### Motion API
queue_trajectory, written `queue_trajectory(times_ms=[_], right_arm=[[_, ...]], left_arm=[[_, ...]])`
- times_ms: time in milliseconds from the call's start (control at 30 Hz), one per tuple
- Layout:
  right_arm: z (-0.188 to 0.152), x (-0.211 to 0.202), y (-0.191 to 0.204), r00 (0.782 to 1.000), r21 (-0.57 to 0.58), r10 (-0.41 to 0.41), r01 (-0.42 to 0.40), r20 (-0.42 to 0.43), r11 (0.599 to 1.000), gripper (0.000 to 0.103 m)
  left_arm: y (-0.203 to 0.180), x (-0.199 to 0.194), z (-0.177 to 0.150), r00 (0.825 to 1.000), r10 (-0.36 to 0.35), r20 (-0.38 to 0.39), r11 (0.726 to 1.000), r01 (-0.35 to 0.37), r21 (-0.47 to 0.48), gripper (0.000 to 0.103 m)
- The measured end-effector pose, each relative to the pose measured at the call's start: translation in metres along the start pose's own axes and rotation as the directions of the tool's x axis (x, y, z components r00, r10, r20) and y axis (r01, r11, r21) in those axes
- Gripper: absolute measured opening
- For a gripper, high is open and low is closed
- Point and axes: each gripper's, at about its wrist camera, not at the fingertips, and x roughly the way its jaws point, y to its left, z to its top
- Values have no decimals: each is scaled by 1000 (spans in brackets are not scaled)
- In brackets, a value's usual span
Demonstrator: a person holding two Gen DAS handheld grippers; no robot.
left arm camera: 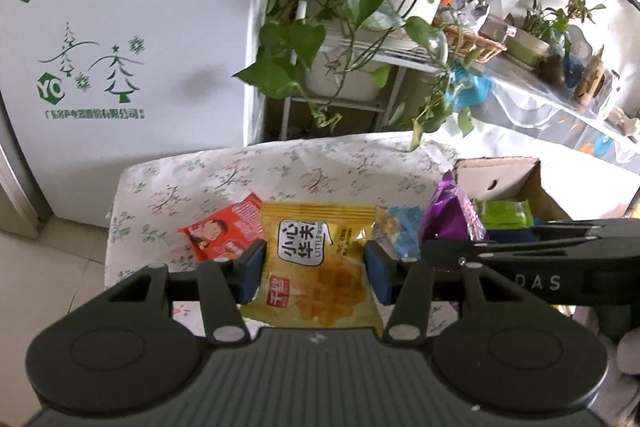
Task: Organize snacks
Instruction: 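Lift both bags and carry them over the cardboard box, then open both tools to drop the yellow and purple bags into the box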
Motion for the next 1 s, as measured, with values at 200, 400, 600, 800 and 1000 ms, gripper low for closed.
queue_trajectory(times_ms=[200,400,600,800,1000], right_arm=[[3,-10,-13,1000,22,-13,12,25,1000,62],[7,-24,-30,998,57,-31,27,55,998,62],[9,-41,-53,994,100,-61,52,88,994,62],[9,-60,-83,987,161,-106,86,121,983,62],[8,-77,-113,977,237,-154,116,149,965,62]], left_arm=[[-17,1,5,1000,-25,14,1000,25,1,52],[-35,5,9,998,-58,30,998,58,4,52],[-56,13,11,994,-100,35,995,99,9,52],[-84,20,10,981,-190,32,981,189,35,52],[-118,29,7,954,-298,17,953,297,64,52]])
